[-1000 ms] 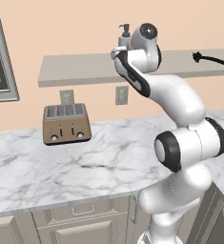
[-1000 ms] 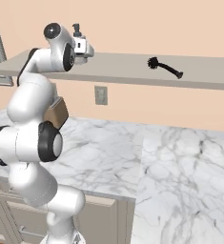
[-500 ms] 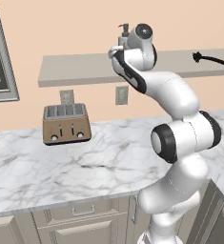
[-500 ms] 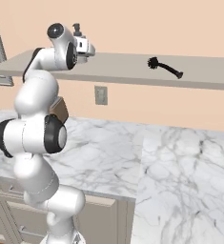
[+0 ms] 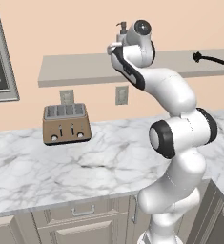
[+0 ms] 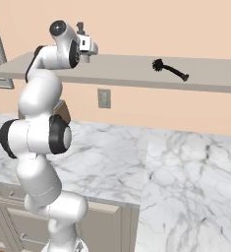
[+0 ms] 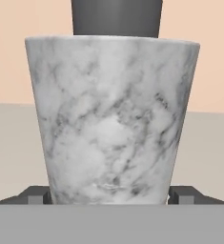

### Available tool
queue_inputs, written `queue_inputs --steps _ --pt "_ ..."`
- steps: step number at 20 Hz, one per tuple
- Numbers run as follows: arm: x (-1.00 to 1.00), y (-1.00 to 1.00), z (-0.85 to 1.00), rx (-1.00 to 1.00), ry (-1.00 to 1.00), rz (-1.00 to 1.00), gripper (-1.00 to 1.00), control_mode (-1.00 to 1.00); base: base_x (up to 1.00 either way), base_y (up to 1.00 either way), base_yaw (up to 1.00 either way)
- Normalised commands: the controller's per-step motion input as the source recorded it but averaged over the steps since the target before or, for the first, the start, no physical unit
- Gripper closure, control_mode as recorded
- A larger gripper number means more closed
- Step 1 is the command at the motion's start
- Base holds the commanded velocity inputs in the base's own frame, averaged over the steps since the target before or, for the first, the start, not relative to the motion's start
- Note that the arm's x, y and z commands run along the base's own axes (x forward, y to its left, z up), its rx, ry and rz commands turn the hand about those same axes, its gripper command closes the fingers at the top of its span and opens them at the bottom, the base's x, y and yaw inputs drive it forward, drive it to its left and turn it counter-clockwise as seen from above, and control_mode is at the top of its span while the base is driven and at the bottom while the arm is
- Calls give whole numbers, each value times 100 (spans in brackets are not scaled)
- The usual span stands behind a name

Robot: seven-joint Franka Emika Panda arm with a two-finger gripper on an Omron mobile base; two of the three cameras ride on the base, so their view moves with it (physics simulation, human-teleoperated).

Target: Locate and retrieve the soap dispenser and dish brush from the cabinet. Place them next to the sink.

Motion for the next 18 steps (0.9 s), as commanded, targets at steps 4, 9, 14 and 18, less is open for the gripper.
queue_inputs --steps 4,9,14,18 --pt "-23 14 -2 6 -7 -2 100 -100 0 0 0" --pt "-61 14 1 4 -10 0 100 -100 0 0 0" --pt "-91 1 7 0 -6 0 100 -100 0 0 0" --pt "-100 0 10 0 -7 1 100 -100 0 0 0"
